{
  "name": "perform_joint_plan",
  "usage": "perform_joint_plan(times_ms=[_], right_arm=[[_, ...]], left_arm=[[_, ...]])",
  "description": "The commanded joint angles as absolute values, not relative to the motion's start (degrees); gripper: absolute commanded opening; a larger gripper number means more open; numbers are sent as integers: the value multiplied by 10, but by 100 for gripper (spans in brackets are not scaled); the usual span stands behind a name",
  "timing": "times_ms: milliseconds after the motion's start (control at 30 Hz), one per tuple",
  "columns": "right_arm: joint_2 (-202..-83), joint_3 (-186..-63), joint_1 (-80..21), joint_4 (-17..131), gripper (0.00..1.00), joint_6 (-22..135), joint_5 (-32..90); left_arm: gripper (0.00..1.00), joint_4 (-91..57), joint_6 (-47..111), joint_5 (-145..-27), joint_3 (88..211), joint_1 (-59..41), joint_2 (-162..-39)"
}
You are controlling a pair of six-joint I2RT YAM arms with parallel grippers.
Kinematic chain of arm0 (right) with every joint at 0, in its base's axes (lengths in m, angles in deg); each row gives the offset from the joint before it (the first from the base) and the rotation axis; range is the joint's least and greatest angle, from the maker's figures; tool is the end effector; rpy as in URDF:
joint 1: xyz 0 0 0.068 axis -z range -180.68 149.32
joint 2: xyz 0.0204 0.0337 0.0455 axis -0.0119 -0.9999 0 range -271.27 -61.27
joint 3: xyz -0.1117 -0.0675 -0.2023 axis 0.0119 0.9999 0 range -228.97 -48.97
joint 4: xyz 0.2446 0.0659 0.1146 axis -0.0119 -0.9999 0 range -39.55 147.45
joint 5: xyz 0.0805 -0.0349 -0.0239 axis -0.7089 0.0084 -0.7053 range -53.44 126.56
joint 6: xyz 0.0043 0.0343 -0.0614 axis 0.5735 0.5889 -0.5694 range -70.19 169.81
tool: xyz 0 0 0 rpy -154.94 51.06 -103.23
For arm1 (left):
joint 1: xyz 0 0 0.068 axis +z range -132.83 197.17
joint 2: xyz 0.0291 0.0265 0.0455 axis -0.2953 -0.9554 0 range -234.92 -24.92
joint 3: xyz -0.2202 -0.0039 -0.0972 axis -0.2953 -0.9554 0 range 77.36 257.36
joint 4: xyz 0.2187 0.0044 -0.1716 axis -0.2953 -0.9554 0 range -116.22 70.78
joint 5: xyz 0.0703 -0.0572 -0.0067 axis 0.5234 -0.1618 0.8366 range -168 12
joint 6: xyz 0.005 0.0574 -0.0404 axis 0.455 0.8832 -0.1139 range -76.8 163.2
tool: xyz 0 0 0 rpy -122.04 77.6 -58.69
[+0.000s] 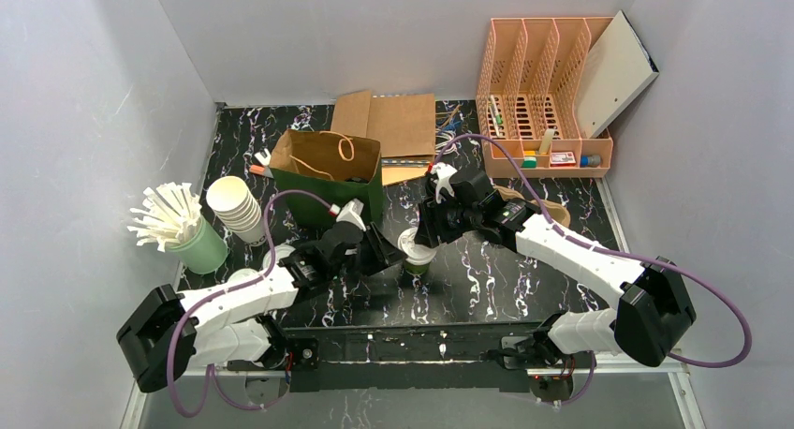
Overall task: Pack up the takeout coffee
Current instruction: Close the cup lid on the coffee cup.
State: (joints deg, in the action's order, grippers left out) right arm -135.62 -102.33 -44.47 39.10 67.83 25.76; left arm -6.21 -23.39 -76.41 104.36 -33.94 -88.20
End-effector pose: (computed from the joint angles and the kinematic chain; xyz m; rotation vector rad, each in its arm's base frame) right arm 0.2275 0.2330 0.2148 -0.6299 2.2799 0.7662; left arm 0.1798 -0.2202 0.1606 -0.3194 2.2001 -1.2368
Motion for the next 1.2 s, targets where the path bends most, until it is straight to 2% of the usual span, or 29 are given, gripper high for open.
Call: perform_joint_plan(times_ms=[0,133,333,500,567,600,667,833,900,1033,1167], right_arm=[[-1356,-1027,-454,339,62,693,241],[-1354,-1029,-454,333,68,693,245],[-1339,-1039,-454,323,77,686,260],[-1332,-1064,-454,304,89,667,282],[-1330,-1071,-454,296,97,653,288],[-1328,-1077,-454,289,98,642,289],[-1322,-1088,-454,273,98,619,294],[-1306,-1107,-455,271,98,553,283],[-1308,-1115,-455,275,98,523,266],[-1341,-1141,-459,265,98,492,237],[-1391,-1175,-471,237,98,471,247]], left_arm=[[30,-267,-157,-721,1084,-337,-904],[38,-276,-139,-729,1136,-337,-906],[43,-281,-124,-739,1168,-337,-897],[55,-236,-87,-768,1179,-337,-871],[57,-253,-67,-771,1203,-338,-871],[58,-263,-60,-770,1214,-337,-869],[57,-282,-54,-762,1229,-337,-858],[34,-312,-58,-740,1216,-328,-823],[29,-309,-62,-741,1197,-322,-811],[30,-271,-77,-776,1146,-303,-791],[38,-222,-92,-831,1092,-274,-765]])
